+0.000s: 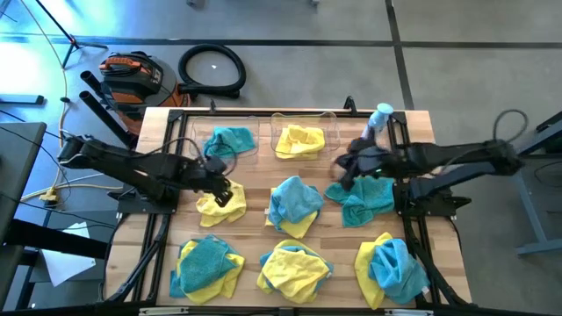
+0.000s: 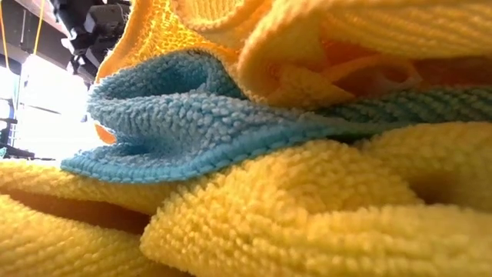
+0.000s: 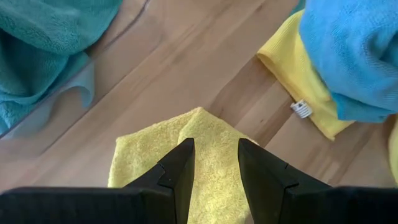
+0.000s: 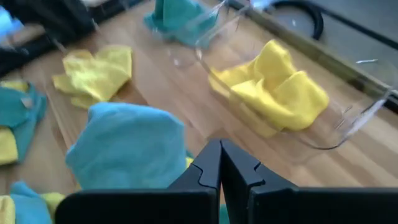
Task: Sort microfiber towel by color & place in baskets
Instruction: Put the blue towel into the left transparent bin
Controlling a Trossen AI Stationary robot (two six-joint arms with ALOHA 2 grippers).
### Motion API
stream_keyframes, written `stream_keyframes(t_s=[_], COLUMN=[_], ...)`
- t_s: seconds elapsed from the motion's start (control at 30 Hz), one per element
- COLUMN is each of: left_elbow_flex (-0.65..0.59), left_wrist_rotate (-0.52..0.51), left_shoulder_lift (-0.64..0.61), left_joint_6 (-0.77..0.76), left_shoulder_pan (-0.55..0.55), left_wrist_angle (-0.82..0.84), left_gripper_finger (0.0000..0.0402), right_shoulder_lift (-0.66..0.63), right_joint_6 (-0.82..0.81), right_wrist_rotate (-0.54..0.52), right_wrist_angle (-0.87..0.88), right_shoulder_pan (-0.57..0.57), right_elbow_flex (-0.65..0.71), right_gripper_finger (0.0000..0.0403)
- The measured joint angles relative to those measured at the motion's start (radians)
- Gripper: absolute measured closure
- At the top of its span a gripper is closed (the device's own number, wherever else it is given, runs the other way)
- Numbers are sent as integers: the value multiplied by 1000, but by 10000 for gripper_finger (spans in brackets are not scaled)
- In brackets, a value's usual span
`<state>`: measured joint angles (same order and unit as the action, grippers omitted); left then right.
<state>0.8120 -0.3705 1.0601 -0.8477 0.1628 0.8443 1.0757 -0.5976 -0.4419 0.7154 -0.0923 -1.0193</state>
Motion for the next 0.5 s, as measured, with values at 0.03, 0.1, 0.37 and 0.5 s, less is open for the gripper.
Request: stream_keyframes(t_s=[0.03,0.1,0.37,0.5], left_elbow_flex=[-20,-57,-105,-105], left_wrist_rotate=[0,0,0,0], left_shoulder_lift=[-30,-86,-217,-230], left_joint_6=[9,24,76,75], left_shoulder_pan=[-2,-7,-13,-13], left_wrist_angle=[-14,-32,-36,-54], left_gripper_finger=[289,289,289,289], right_shoulder_lift=[49,148,464,546], right_joint_6=[-16,-51,-162,-199], right_wrist_rotate=[0,0,33,33], right_wrist_angle=[34,104,333,433], right_shoulder_pan=[-9,-22,-28,-28], right_elbow_flex=[-43,-132,-430,-516], right_gripper_finger=[403,403,403,403])
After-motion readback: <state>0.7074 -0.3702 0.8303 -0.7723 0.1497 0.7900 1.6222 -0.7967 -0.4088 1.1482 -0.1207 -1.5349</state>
